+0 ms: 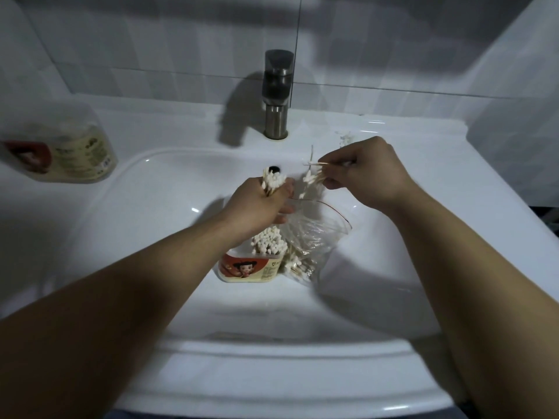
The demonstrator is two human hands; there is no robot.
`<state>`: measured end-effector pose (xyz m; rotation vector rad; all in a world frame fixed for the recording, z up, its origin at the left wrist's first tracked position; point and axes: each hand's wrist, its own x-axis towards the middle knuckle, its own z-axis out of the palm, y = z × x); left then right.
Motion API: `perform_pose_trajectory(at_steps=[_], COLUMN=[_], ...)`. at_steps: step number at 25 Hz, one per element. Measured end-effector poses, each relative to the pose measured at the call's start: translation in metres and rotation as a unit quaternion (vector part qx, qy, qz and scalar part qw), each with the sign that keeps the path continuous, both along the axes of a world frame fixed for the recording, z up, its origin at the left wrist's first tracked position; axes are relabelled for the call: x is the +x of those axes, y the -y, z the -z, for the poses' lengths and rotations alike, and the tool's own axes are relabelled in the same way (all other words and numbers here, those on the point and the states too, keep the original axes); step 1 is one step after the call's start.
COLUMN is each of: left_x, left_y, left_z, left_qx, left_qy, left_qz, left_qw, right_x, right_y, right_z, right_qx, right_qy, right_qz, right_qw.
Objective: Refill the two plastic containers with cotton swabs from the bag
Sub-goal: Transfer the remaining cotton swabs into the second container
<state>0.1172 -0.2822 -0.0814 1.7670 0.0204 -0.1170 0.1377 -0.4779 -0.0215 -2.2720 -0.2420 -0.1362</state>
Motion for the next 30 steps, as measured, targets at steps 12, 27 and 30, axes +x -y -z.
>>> perform_pose_trajectory(at_steps=[12,27,30], left_x=[-0.01,-0.002,0.001], left_y=[0.004,-0.004,-0.005], left_z=[-0.017,-0.01,-0.012], left_qx=[-0.201,-0.058,-0.084], left_qy=[-0.04,-0.039,-0.041], left_qz=[0.062,-0.03,-0.057], left_qw=[0.977,0.997,0.994], right_x=[-0.008,0.001,0.004], right_y=[-0.017,-0.008,-0.002], right_z=[0.003,0.004,0.004], right_qx=[0.219,0.239,0.206], right_qy=[-0.085,-0.115,-0.111], right_qz=[-0.092,-0.047,-0.037], right_qw=[0.968,0.963,0.972])
